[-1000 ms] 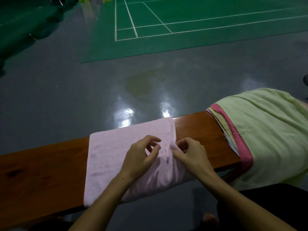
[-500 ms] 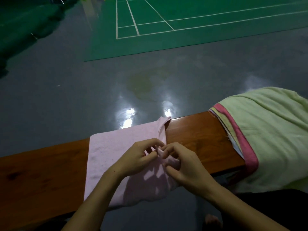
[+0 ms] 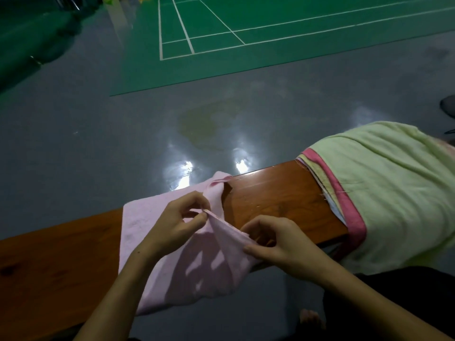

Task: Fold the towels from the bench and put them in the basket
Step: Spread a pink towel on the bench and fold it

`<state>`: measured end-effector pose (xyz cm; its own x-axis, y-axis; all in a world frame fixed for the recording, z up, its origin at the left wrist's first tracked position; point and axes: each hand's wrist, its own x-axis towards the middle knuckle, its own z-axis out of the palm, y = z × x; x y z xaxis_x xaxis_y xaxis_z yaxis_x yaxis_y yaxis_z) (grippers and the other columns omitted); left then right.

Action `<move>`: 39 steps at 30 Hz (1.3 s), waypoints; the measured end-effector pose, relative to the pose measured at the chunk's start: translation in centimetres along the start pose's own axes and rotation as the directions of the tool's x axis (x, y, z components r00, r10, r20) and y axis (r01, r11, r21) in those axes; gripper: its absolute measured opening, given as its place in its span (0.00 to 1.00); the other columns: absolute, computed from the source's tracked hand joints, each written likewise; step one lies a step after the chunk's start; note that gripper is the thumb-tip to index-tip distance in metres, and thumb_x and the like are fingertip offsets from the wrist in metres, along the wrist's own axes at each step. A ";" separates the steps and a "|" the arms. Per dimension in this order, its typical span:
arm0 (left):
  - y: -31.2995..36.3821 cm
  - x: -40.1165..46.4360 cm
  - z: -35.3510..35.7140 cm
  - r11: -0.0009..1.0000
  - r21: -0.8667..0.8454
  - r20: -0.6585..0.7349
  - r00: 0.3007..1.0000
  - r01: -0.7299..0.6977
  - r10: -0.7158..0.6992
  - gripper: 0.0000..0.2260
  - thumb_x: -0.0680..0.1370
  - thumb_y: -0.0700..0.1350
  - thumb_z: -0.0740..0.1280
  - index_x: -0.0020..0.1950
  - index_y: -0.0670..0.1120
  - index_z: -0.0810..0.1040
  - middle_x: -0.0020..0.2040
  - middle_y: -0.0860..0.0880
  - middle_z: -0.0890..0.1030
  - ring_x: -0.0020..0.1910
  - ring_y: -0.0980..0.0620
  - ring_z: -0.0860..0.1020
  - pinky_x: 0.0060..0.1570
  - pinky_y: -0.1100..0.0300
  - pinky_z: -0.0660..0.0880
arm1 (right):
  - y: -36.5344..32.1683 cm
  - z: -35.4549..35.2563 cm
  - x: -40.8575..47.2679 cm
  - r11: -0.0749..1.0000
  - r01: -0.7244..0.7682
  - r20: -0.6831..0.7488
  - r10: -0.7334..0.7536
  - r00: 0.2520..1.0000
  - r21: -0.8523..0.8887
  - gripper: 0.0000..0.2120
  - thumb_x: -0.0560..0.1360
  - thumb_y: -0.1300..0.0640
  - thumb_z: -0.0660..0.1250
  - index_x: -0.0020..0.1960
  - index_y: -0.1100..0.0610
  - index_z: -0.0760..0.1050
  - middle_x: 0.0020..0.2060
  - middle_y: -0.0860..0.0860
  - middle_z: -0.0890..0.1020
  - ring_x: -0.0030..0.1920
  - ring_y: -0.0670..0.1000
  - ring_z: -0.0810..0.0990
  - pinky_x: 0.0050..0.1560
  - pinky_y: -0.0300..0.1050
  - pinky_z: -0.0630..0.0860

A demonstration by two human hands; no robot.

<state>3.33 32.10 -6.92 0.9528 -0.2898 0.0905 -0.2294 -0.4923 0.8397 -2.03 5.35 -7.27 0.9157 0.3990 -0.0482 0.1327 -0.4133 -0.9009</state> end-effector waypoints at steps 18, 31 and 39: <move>2.4 -1.0 -3.7 0.929 -0.371 -0.010 1.000 0.003 -0.008 0.06 0.74 0.41 0.80 0.45 0.45 0.83 0.64 0.45 0.83 0.62 0.42 0.82 0.56 0.43 0.83 | 0.0 2.8 6.6 0.997 0.073 -0.320 -0.064 0.945 0.017 0.03 0.79 0.52 0.73 0.53 0.48 0.83 0.60 0.43 0.76 0.59 0.39 0.78 0.57 0.36 0.81; 0.8 -2.0 -6.4 0.980 -0.199 -0.144 0.989 0.005 -0.035 0.07 0.75 0.40 0.77 0.45 0.50 0.83 0.53 0.49 0.85 0.51 0.45 0.84 0.49 0.49 0.85 | -1.4 4.3 10.1 0.966 0.249 -0.417 -0.257 0.872 -0.073 0.06 0.74 0.54 0.77 0.50 0.52 0.87 0.60 0.44 0.83 0.61 0.43 0.80 0.60 0.45 0.81; -1.5 -3.4 -7.8 0.712 0.702 -0.176 0.962 -0.028 0.211 0.11 0.76 0.56 0.77 0.42 0.58 0.75 0.34 0.64 0.72 0.31 0.57 0.73 0.28 0.59 0.77 | -1.5 2.3 10.5 0.805 0.303 -0.209 -0.458 0.864 -0.510 0.06 0.73 0.57 0.78 0.50 0.54 0.87 0.58 0.52 0.83 0.57 0.54 0.78 0.56 0.45 0.79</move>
<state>1.98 40.26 -4.30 0.9028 -0.2380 0.3582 -0.3293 -0.9184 0.2196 6.54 12.06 -7.47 0.8098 0.3627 0.4612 0.5779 -0.6291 -0.5200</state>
